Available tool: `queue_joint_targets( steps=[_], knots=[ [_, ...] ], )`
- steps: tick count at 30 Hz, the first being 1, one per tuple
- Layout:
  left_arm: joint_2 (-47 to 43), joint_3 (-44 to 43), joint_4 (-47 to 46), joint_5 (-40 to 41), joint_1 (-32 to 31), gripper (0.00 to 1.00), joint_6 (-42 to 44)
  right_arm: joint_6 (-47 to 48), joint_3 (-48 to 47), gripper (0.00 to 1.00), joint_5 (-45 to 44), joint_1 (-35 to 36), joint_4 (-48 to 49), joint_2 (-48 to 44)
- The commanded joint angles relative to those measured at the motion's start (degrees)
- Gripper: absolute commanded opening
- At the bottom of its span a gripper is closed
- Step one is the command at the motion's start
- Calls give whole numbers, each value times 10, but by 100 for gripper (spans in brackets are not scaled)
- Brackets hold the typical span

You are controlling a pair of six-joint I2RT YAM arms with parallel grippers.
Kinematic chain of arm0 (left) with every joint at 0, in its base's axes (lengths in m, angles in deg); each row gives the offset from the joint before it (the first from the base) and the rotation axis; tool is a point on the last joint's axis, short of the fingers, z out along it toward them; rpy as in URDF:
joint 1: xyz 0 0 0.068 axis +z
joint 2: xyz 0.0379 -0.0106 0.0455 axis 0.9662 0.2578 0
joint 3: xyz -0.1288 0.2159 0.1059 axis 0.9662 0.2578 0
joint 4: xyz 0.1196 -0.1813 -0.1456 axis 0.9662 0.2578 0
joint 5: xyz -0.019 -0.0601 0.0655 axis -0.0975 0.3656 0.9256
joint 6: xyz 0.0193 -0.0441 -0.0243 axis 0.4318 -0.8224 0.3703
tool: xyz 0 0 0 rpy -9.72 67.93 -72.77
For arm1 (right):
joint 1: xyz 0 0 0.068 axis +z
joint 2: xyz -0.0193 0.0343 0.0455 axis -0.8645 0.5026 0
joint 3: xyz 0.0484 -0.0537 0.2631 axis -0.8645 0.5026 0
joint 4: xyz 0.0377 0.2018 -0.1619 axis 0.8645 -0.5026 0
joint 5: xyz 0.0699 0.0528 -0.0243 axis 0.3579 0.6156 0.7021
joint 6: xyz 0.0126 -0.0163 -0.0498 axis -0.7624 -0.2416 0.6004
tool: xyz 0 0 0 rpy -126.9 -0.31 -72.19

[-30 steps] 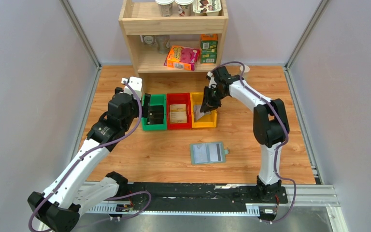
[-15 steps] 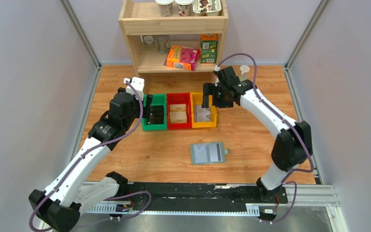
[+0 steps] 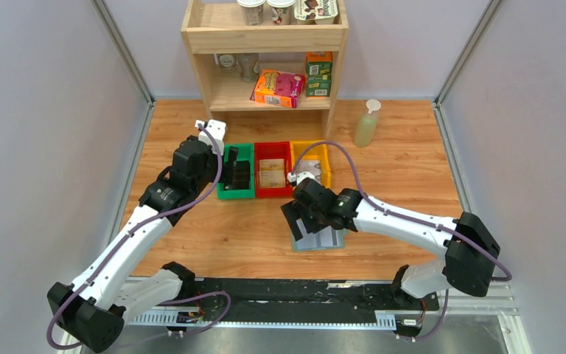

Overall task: Take the credit cards out of the card holder
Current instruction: Remove the credit card from the card holder.

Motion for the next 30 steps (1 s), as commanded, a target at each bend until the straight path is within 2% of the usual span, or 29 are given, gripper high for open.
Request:
queue_joint_targets(
  steps=[1, 9, 14, 19, 30],
  knots=[
    [3, -15, -3, -41, 0, 84, -21, -33, 15, 92, -50, 41, 48, 14],
    [-1, 3, 32, -65, -89, 84, -132, -53, 38, 87, -60, 49, 68, 73],
    [-10, 80, -5, -97, -144, 82, -246, -61, 50, 84, -62, 48, 77, 97],
    [10, 123, -40, -105, -188, 82, -306, -62, 59, 78, -58, 46, 83, 98],
    [68, 186, -121, -137, -199, 77, -391, -68, 94, 69, -23, 15, 103, 89]
  ],
)
